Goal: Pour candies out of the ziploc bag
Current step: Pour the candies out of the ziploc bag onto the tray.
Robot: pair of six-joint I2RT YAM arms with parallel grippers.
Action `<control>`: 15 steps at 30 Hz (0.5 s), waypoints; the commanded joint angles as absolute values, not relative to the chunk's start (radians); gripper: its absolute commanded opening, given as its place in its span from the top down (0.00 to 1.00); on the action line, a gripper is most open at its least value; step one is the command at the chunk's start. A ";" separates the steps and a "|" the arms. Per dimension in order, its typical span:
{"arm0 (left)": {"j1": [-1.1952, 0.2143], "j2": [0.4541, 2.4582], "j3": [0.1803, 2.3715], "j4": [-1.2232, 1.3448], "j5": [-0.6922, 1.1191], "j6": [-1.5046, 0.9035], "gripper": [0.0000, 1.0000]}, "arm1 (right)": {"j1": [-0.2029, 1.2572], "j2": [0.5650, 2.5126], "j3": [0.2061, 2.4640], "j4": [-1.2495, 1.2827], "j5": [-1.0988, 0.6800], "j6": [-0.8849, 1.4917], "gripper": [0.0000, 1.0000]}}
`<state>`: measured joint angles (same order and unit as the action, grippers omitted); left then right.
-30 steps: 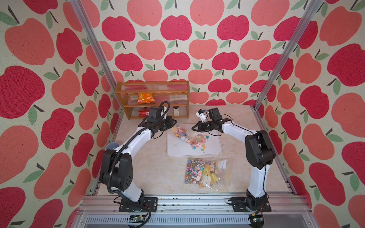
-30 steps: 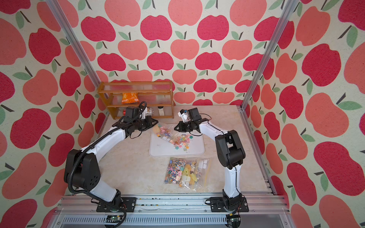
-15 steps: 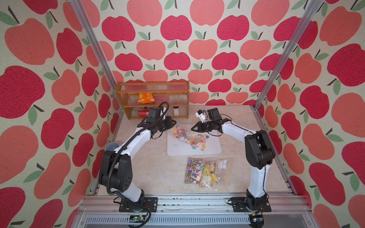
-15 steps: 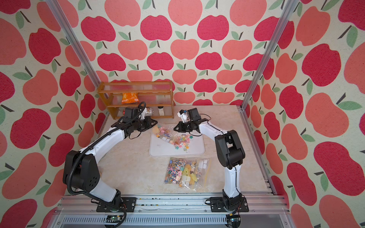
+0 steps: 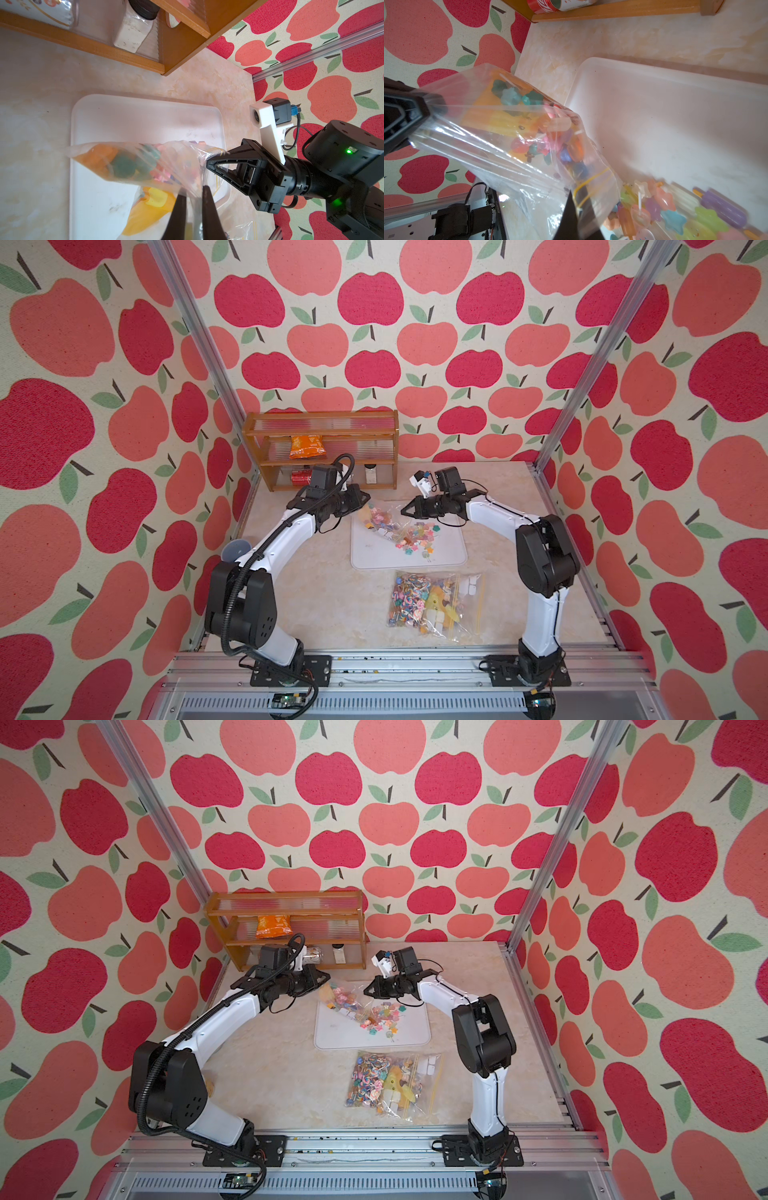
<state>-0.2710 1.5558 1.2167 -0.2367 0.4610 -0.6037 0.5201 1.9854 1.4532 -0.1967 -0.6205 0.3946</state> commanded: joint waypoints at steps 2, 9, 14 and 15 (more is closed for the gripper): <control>-0.245 1.482 1.252 -0.178 0.417 -0.591 1.00 | 0.502 1.965 1.431 -0.285 -0.501 0.390 1.00; -0.240 1.484 1.267 -0.205 0.423 -0.579 1.00 | 0.506 1.990 1.440 -0.286 -0.510 0.396 1.00; -0.229 1.470 1.272 -0.201 0.410 -0.579 1.00 | 0.503 2.013 1.463 -0.298 -0.516 0.402 1.00; -0.228 1.474 1.285 -0.212 0.425 -0.578 1.00 | 0.503 2.014 1.468 -0.302 -0.522 0.402 1.00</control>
